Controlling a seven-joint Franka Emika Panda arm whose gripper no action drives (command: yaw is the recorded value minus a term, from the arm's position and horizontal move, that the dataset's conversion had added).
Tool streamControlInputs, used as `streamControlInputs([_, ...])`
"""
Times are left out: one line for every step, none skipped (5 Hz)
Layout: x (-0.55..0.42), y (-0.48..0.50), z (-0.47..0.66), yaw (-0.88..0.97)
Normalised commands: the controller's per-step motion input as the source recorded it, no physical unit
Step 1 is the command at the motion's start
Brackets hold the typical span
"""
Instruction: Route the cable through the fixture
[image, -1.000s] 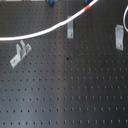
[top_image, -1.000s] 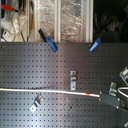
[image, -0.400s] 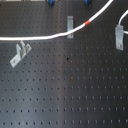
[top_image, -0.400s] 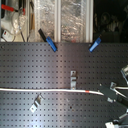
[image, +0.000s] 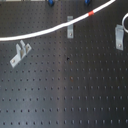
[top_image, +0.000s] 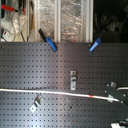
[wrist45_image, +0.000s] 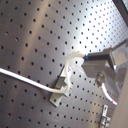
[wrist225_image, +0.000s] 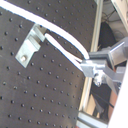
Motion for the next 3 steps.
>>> streamControlInputs([0.502,0.125,-0.19,0.12])
streamControlInputs([0.097,-0.065,0.37,0.0])
streamControlInputs([0.078,0.022,0.57,0.0])
